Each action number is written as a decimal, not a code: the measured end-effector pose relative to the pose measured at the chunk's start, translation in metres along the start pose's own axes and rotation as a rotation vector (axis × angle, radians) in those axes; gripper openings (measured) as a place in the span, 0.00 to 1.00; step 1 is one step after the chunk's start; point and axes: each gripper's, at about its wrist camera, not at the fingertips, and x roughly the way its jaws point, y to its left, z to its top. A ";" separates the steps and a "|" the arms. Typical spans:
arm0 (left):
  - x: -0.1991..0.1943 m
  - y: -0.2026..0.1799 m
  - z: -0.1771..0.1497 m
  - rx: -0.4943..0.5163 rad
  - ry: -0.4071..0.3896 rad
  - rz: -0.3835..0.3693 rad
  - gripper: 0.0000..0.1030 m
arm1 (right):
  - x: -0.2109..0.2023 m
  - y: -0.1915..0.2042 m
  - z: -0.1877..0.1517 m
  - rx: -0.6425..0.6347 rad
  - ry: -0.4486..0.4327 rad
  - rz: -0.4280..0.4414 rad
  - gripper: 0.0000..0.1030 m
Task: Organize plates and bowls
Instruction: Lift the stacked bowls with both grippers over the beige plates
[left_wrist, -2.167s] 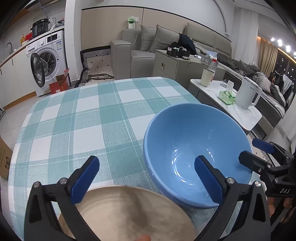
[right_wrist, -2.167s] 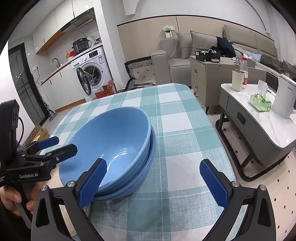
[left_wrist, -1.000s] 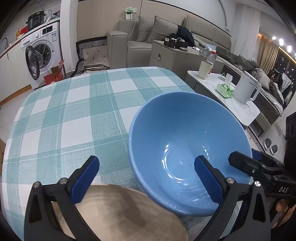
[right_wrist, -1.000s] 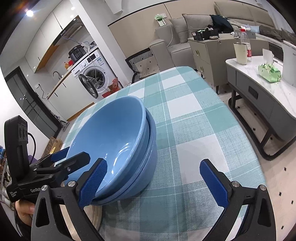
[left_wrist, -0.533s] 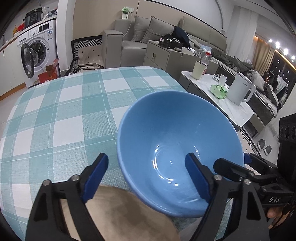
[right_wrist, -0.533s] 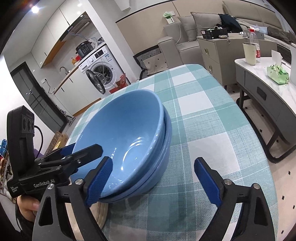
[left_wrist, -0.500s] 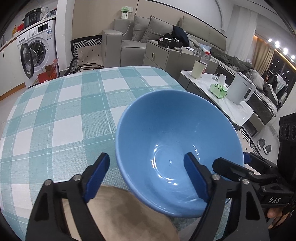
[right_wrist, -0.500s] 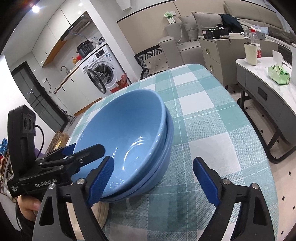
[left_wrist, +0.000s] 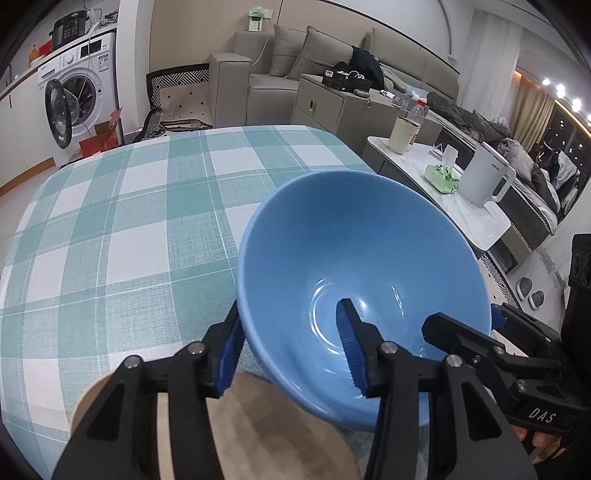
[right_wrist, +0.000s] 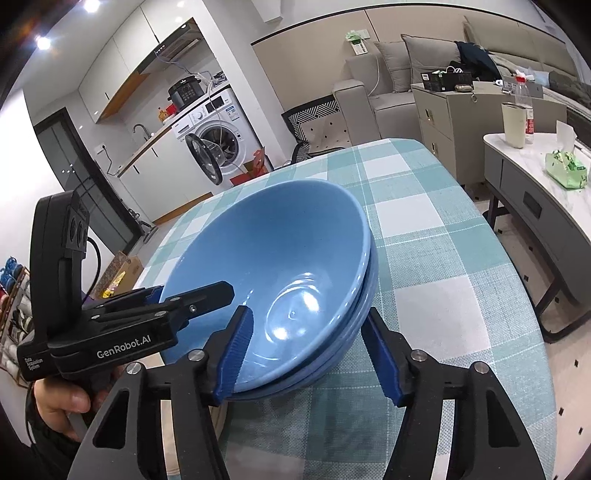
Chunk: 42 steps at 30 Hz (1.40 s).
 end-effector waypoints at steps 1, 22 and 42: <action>0.000 0.000 0.000 0.001 -0.001 0.002 0.47 | 0.000 0.001 0.000 -0.004 0.000 -0.005 0.61; 0.000 0.001 0.000 0.012 -0.001 0.025 0.45 | -0.002 0.002 0.000 -0.019 -0.002 -0.034 0.58; -0.021 -0.011 0.007 0.037 -0.039 0.049 0.45 | -0.021 0.009 0.003 -0.043 -0.043 -0.038 0.58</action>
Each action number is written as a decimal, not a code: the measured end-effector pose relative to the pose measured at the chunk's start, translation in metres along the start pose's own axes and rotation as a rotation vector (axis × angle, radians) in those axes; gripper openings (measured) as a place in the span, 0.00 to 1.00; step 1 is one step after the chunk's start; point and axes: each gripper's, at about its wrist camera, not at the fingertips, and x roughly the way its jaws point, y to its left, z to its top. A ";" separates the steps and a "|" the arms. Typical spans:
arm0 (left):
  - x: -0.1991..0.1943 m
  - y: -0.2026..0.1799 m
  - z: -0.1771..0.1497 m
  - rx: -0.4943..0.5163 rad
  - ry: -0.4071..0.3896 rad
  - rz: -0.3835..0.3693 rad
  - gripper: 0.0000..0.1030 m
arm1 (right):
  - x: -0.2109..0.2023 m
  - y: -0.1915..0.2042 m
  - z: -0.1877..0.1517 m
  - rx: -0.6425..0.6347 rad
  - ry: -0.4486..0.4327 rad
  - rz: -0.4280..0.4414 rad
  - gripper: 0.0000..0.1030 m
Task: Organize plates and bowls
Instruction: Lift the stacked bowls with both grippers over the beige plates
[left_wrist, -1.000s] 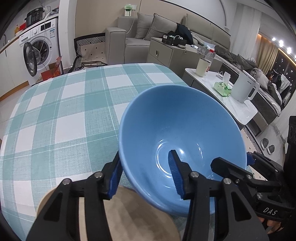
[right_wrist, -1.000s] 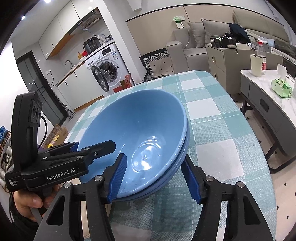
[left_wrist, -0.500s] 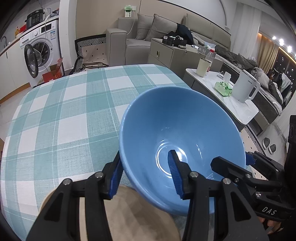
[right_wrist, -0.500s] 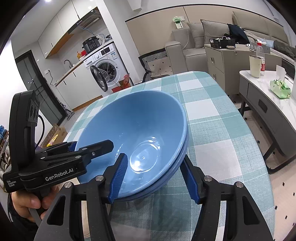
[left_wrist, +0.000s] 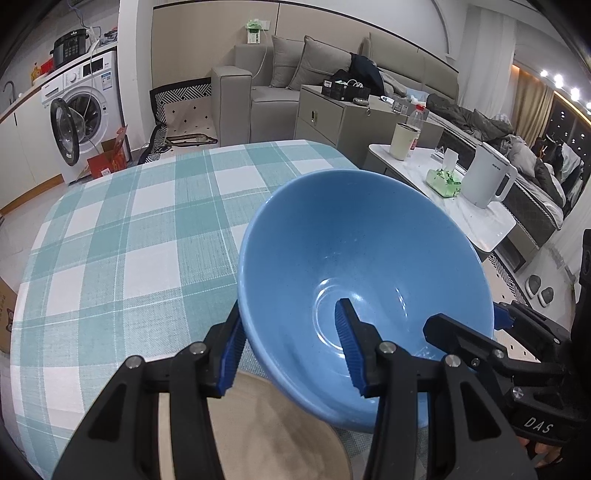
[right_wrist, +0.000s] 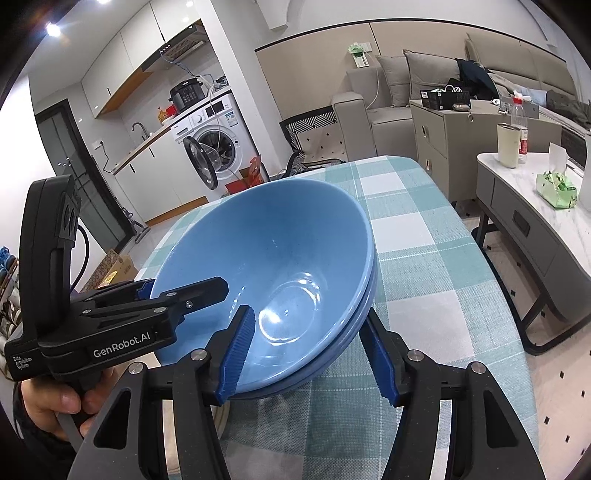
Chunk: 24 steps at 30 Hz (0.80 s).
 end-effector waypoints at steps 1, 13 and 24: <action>-0.001 -0.001 0.001 0.001 -0.003 0.001 0.45 | -0.002 0.001 0.000 -0.002 -0.005 0.001 0.58; -0.024 -0.009 0.009 0.017 -0.046 0.006 0.45 | -0.026 0.010 0.006 -0.015 -0.057 0.003 0.58; -0.050 -0.013 0.007 0.026 -0.081 0.002 0.45 | -0.054 0.018 0.012 -0.017 -0.097 0.021 0.58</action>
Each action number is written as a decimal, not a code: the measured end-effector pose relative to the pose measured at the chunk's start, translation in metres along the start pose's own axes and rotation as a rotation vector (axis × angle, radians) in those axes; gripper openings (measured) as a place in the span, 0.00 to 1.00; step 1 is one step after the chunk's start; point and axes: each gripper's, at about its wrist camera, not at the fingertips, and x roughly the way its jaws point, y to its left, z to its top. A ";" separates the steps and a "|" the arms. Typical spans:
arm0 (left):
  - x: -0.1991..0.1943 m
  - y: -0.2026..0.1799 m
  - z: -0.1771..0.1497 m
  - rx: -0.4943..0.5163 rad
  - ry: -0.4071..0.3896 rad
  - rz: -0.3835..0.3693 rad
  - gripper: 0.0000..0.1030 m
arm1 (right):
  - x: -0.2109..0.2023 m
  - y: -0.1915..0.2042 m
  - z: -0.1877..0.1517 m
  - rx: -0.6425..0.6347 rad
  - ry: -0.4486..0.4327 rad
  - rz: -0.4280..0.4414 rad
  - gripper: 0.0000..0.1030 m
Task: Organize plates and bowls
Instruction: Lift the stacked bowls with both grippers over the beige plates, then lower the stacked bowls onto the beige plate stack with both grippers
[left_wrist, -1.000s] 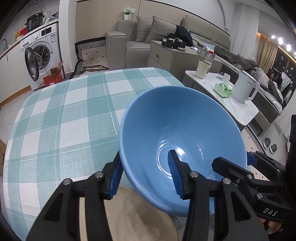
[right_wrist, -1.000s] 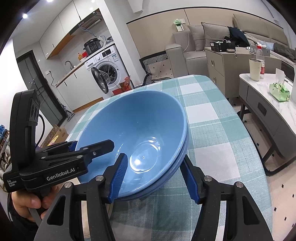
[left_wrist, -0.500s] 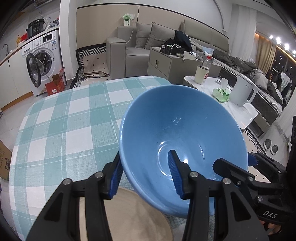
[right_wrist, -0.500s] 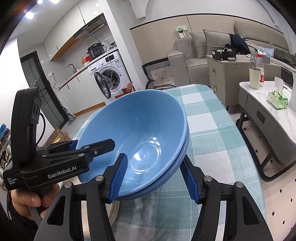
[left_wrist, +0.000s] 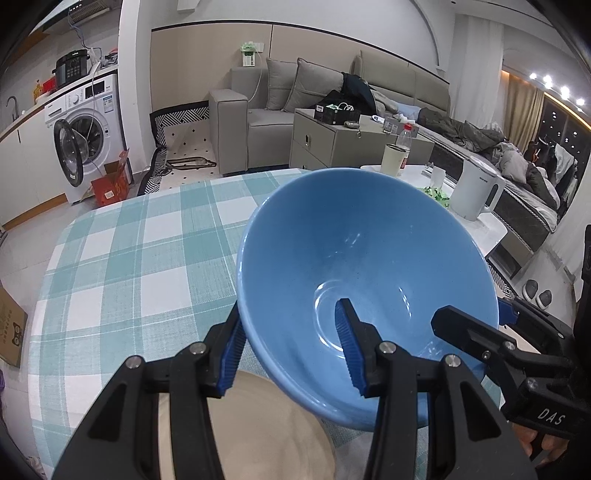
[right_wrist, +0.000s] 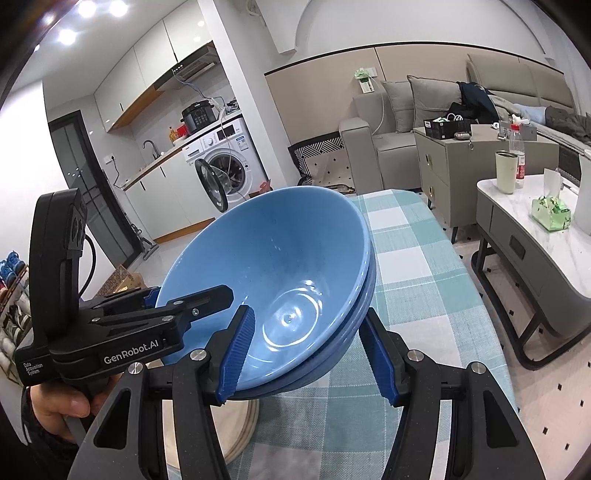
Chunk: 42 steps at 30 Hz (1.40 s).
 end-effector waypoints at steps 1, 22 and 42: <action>-0.002 0.000 0.000 -0.003 -0.004 -0.001 0.45 | -0.002 0.001 0.000 -0.002 -0.002 0.001 0.58; -0.054 0.040 -0.032 -0.076 -0.063 0.070 0.45 | -0.003 0.061 -0.012 -0.103 0.032 0.080 0.58; -0.075 0.082 -0.069 -0.141 -0.069 0.160 0.45 | 0.028 0.111 -0.036 -0.172 0.098 0.168 0.58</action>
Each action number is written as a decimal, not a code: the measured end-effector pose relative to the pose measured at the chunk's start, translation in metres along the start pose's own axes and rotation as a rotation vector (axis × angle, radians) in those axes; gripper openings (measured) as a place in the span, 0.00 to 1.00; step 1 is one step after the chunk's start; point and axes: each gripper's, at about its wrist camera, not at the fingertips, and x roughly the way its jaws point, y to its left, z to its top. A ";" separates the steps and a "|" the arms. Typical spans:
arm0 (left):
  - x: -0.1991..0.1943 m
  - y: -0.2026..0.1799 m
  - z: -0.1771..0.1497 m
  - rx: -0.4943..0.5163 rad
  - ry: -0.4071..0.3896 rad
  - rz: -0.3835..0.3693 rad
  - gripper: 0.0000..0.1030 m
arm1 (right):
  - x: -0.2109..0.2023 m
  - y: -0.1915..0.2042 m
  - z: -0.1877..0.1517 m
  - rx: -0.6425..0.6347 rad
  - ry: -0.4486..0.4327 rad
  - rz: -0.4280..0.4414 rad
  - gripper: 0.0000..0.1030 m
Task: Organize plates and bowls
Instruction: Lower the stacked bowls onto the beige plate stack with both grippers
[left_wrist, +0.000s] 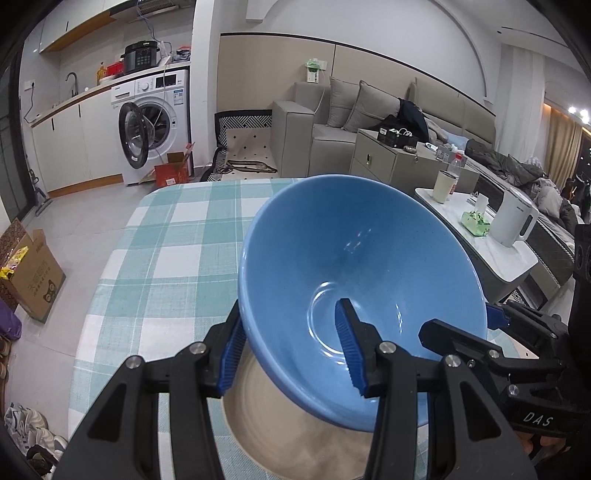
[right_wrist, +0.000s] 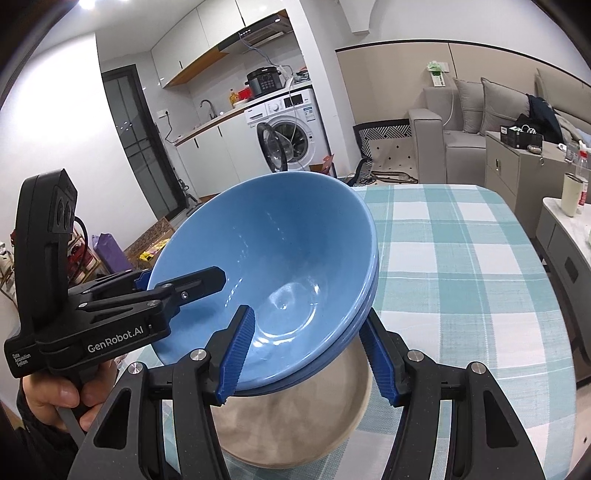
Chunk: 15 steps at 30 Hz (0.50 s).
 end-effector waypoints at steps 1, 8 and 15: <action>0.000 0.002 -0.002 -0.004 0.002 0.002 0.45 | 0.002 0.000 0.000 0.000 0.003 0.004 0.58; 0.005 0.014 -0.010 -0.028 0.019 0.015 0.45 | 0.018 0.006 -0.005 -0.006 0.027 0.025 0.58; 0.012 0.021 -0.019 -0.040 0.044 0.016 0.45 | 0.030 0.008 -0.010 -0.012 0.053 0.023 0.58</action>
